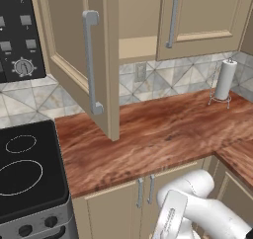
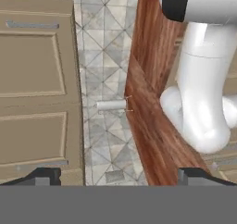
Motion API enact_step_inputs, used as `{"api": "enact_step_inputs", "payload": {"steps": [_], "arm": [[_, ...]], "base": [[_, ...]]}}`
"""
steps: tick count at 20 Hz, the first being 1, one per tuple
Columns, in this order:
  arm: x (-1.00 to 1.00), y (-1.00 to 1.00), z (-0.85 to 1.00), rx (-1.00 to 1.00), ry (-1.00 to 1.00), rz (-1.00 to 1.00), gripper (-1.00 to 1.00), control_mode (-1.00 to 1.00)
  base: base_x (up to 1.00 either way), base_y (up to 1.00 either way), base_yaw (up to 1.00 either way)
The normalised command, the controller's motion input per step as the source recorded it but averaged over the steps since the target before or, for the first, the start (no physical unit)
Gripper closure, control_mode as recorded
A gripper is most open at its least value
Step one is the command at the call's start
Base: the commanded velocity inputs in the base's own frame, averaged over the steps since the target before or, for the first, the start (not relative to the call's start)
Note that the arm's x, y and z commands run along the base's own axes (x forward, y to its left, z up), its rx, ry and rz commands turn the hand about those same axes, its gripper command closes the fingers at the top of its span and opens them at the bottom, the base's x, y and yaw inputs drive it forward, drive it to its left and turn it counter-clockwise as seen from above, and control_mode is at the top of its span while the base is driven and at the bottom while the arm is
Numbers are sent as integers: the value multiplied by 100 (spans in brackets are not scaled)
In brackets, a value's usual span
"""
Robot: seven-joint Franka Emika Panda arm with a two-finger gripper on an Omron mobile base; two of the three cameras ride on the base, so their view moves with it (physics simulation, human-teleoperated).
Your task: Open the cabinet and move the ladle to the pot. Then close the cabinet.
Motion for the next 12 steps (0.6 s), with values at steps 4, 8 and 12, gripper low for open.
{"api": "enact_step_inputs", "payload": {"steps": [4,8,12], "arm": [[43,41,17,-24,8,0,-100,-100],[60,32,25,-15,5,0,-100,-100],[63,39,14,-18,1,0,-100,-100]], "base": [[0,0,0],[0,0,0],[0,0,0]]}}
